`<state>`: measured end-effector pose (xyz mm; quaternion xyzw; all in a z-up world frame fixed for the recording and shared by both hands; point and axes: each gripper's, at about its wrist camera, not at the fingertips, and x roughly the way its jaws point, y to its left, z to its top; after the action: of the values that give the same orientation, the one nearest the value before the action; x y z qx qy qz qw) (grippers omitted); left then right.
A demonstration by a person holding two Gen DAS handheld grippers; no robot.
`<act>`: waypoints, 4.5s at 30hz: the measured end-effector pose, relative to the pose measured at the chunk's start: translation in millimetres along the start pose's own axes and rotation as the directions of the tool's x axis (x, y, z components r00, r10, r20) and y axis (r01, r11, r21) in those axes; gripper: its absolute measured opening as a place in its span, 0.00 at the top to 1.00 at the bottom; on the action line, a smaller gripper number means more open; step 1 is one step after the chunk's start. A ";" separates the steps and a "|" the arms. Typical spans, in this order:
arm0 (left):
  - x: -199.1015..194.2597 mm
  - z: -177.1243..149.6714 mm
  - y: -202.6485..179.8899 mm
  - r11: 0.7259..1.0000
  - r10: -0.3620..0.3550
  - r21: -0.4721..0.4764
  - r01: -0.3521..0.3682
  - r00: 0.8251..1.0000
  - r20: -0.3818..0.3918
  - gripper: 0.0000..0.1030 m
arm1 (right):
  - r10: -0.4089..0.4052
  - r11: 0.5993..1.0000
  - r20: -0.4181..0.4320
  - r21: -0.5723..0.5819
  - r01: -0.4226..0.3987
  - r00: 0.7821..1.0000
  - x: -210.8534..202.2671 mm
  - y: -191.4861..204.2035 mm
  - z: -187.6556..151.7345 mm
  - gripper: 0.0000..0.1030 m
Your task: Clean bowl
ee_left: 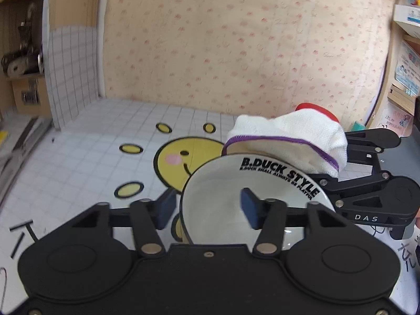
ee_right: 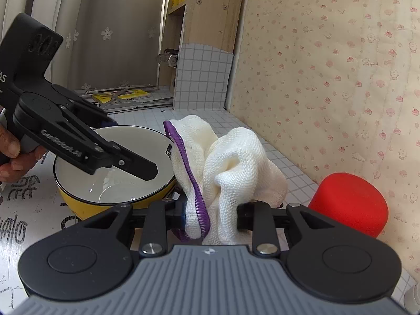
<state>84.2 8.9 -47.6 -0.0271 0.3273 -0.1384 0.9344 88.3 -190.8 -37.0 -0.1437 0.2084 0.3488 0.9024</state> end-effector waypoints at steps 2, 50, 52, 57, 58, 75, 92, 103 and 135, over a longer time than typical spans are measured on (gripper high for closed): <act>0.7 -3.9 -0.3 1.000 0.006 -0.007 -0.006 1.000 -0.006 0.63 | 0.020 1.000 -0.007 -0.003 -0.020 1.000 0.1 0.0 0.5 0.70; 3.2 9.8 -1.5 0.997 0.028 0.075 -0.027 1.000 -0.002 0.41 | 0.068 0.996 -0.041 0.060 -0.066 0.997 -8.2 -11.3 -7.6 0.69; 6.9 6.6 2.3 1.000 0.001 0.028 0.000 0.999 -0.032 0.45 | 0.072 0.996 -0.034 0.063 -0.070 0.997 -7.4 -11.2 -7.4 0.69; 0.8 -5.1 3.7 0.996 0.064 -0.065 -0.064 0.998 -0.002 0.45 | 0.087 0.993 0.006 0.081 -0.087 0.996 -6.9 -10.3 -4.3 0.69; -0.8 -7.3 3.6 0.993 0.080 -0.091 -0.080 0.997 -0.002 0.45 | 0.085 0.993 0.016 0.086 -0.086 0.996 -6.6 -10.2 -3.5 0.69; -5.8 -17.1 -6.2 0.976 0.148 -0.163 -0.143 0.989 0.018 0.45 | 0.154 0.987 -0.057 0.046 -0.152 0.986 -19.0 -10.5 -7.3 0.69; -5.1 -11.2 -1.8 0.982 0.141 -0.127 -0.139 0.990 -0.001 0.45 | 0.186 0.982 -0.066 0.044 -0.183 0.980 -20.1 -4.4 -7.1 0.68; -1.5 -8.7 6.2 0.986 0.108 -0.132 -0.106 0.994 0.010 0.49 | 0.210 0.977 -0.087 0.056 -0.205 0.974 -25.4 -5.2 -10.5 0.68; -7.0 2.1 -11.7 0.990 0.140 0.004 -0.140 0.990 0.028 0.41 | 0.145 0.984 -0.047 0.112 -0.139 0.988 -24.2 -20.5 -13.7 0.67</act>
<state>77.4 -0.5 -40.1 -0.0033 0.3151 -0.0728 0.9463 82.4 -224.9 -35.1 -0.0887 0.2618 0.3961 0.8756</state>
